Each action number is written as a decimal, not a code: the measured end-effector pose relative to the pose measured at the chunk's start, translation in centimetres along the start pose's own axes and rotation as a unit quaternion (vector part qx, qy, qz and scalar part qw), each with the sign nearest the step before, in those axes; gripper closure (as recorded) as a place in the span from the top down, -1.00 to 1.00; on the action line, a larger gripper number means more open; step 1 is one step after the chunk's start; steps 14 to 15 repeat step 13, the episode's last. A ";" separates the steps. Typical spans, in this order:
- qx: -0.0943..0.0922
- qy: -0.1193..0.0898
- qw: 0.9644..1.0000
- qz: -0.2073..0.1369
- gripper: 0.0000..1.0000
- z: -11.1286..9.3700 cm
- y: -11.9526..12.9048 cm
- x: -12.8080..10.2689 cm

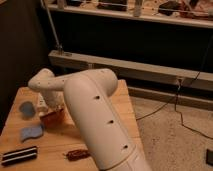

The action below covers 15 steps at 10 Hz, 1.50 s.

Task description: Drag the ceramic bowl in a circle

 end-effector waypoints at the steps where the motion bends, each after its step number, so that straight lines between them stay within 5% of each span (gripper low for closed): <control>1: 0.010 -0.012 1.000 0.015 -1.00 -1.0 -2.0 -0.9; 4: 0.032 -0.023 0.997 0.064 -1.00 -2.2 -7.2 -0.7; 7: 0.044 -0.001 0.992 0.118 -1.00 -0.7 -11.1 2.7; 11: 0.000 -0.008 0.982 0.189 -1.00 -0.5 -13.3 5.2; 12: -0.043 -0.020 0.981 0.189 -1.00 -1.2 -12.4 5.4; 13: -0.064 -0.025 0.981 0.183 -1.00 -1.6 -11.7 5.5; 15: -0.064 -0.025 0.981 0.183 -1.00 -1.6 -11.7 5.5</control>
